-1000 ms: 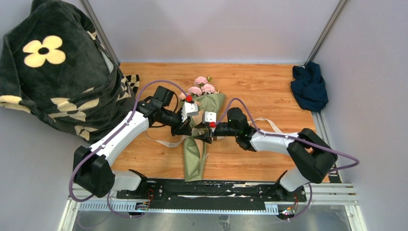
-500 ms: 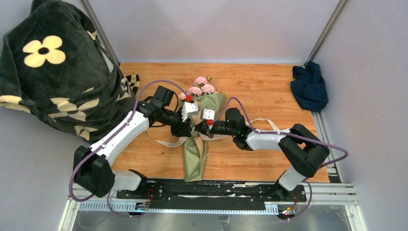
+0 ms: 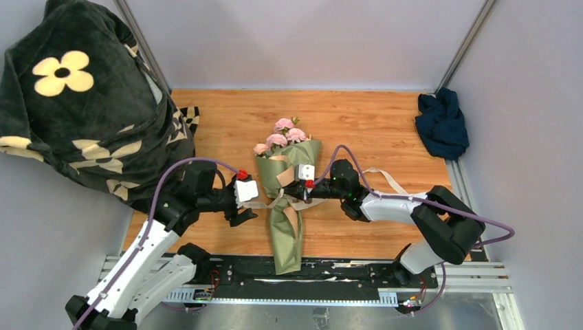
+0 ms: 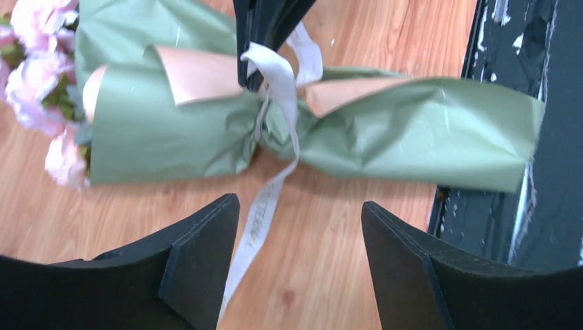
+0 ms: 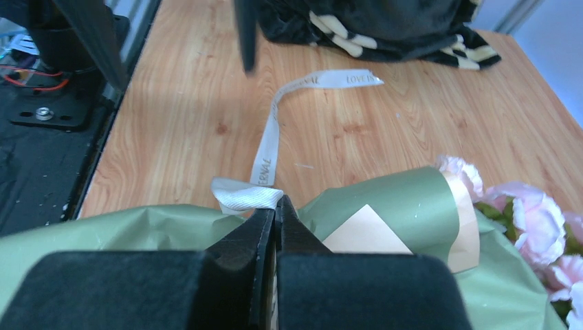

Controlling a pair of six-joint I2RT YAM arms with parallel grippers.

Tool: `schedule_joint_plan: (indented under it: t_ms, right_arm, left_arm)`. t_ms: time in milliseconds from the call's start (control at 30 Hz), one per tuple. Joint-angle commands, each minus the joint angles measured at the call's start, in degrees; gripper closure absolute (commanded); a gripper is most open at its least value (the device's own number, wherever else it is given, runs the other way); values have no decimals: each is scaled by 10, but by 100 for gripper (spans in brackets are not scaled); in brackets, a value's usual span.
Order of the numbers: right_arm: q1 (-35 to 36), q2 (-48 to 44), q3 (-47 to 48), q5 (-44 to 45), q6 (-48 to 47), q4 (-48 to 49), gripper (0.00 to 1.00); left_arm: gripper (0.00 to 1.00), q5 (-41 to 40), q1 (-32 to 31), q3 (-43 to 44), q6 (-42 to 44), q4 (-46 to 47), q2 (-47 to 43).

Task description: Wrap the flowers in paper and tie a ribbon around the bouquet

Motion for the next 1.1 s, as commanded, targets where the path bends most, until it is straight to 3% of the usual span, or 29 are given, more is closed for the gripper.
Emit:
schedule_joint_plan:
  t_ms: [0,100,233,300,367,500,700,833,1000,1067]
  right_arm:
    - [-4,-37,-2,-80,-30,3,100]
    - [-6,-48,-8,-85,-49,-18,100]
    - [-8,-39,-22,-105,-47,19,100]
    - [-8,-28,-24,-114,-41,28,100]
    - [-9,-16,-25,-121,-39,38,100]
    - [-18,3,-17,-142,-24,52,100]
    - [-21,4,-6,-149,-32,43,100]
    - [-22,6,0,-149,-29,50,100]
    - [-27,9,1,-155,-11,56,100]
    - [-28,4,7,-153,-3,43,94]
  left_arm:
    - [25,85,-8,-71,-19,201,35]
    - [25,120,-12,-109,-34,290,72]
    - [25,129,-15,-141,-90,433,156]
    - [25,149,-15,-147,-78,495,185]
    - [30,162,-15,-160,-37,519,200]
    - [36,235,-17,-153,-40,522,229]
    - [44,209,-39,-163,-95,596,264]
    - [63,209,-47,-164,-101,607,282]
    - [100,208,-47,-179,-107,615,274]
    - [100,201,-47,-186,-107,615,271]
